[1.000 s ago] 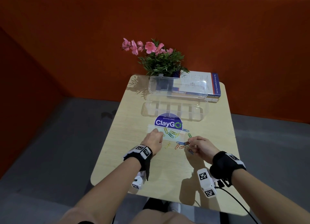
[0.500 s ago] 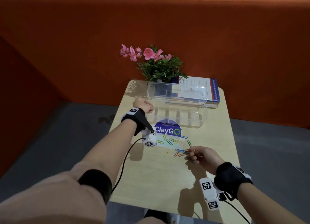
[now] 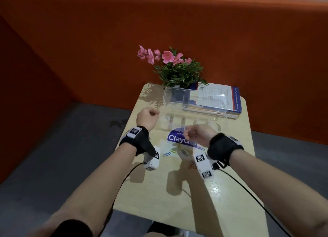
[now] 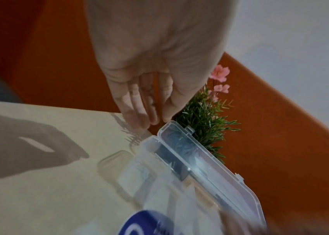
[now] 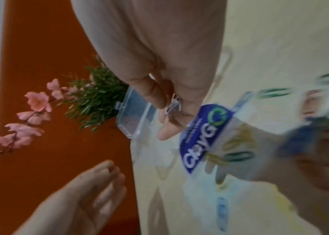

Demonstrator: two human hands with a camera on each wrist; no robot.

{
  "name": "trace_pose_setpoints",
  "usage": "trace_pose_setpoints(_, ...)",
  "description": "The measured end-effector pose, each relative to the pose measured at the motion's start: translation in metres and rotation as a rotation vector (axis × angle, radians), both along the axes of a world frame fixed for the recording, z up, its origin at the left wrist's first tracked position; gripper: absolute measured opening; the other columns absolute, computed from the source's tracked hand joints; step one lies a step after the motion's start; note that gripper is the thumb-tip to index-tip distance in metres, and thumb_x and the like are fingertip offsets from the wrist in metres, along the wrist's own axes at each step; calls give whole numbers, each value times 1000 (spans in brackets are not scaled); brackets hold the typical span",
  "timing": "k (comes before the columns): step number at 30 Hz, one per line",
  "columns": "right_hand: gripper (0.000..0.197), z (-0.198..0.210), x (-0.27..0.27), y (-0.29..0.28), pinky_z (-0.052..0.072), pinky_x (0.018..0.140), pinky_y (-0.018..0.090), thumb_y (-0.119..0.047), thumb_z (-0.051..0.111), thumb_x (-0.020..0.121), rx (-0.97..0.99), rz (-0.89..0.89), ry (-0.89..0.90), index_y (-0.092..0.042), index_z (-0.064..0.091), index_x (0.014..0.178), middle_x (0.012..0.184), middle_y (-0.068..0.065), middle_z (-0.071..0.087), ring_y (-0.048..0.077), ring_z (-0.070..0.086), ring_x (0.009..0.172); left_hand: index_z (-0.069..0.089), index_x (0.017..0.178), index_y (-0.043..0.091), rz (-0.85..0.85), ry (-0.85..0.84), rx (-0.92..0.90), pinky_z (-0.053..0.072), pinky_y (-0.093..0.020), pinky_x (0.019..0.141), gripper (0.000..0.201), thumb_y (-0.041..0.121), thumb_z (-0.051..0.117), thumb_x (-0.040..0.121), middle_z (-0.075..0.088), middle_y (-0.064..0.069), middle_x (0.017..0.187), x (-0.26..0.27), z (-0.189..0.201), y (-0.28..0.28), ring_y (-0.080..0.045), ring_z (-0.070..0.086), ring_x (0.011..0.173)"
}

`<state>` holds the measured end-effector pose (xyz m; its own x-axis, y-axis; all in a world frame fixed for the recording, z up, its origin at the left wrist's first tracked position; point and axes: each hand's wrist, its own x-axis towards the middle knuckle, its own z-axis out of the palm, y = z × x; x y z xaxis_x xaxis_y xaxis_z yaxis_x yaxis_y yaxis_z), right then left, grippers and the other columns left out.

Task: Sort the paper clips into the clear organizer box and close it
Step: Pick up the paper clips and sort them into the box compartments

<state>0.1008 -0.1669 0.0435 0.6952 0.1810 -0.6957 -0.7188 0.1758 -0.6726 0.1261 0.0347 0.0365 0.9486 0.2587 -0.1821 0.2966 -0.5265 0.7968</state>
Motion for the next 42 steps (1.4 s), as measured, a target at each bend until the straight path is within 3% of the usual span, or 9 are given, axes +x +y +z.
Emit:
trace_pose_setpoints(4,31,6,49,40,42,64,28,2,30,95,-72,-48,-35,-10,38,68,62,3,32,20,39,58,71,91,13,-12,6,90,48,-26,82,17,9,55,90,73,-3,99,-50,-11,15,-21,65,94)
trace_pose_setpoints(6,27,4,64,49,40,67,26,0,35,92,-71,-71,-42,-8,45,68,68,6,40,23,47,75,71,90,14,-22,41,101,46,-24,79,18,8,54,90,70,0,95,-70,-21,19,-19,63,89)
trace_pose_setpoints(8,30,10,62,54,49,89,32,-3,36,92,-51,-83,-66,3,54,116,112,17,58,32,53,111,70,87,16,-45,74,118,50,-29,80,18,7,54,89,68,2,90,-84,-32,20,-21,64,87)
trace_pose_setpoints(10,44,11,52,50,34,112,42,-7,32,96,-96,0,-116,2,35,139,147,20,38,36,38,135,70,86,16,-114,112,136,54,-34,82,18,6,55,87,70,0,91,-91,-46,17,-24,66,87)
trace_pose_setpoints(15,33,1,5,16,48,94,42,4,35,92,-274,99,-263,1,59,114,105,16,61,27,59,95,65,78,30,-321,166,244,56,-37,83,18,14,56,79,70,2,92,-91,-70,-1,-21,67,86)
trace_pose_setpoints(19,23,-31,-39,-18,51,60,28,-2,46,88,-611,349,-268,-15,61,77,78,7,59,18,57,65,62,103,18,-493,167,390,50,-34,90,19,18,61,84,58,-5,111,-84,-75,-18,-23,59,104)
trace_pose_setpoints(23,13,-61,-64,-37,39,71,25,-17,57,84,-1014,419,-306,-13,67,90,97,12,64,30,60,90,57,108,15,-574,158,484,47,-34,87,21,16,60,86,54,-7,114,-78,-78,-25,-25,55,105)
trace_pose_setpoints(34,23,-75,-44,1,48,87,35,-16,57,85,-1135,611,-645,-19,70,104,110,10,56,28,54,104,56,112,15,-626,13,528,49,-36,91,24,11,58,89,54,-3,120,-75,-74,-39,-21,53,112)
trace_pose_setpoints(42,14,-86,-57,-12,45,80,32,-12,53,88,-1213,646,-685,-3,62,92,110,12,56,31,54,106,58,111,10,-774,52,676,48,-38,91,26,-1,52,88,56,-9,119,-61,-69,-52,-27,54,110)
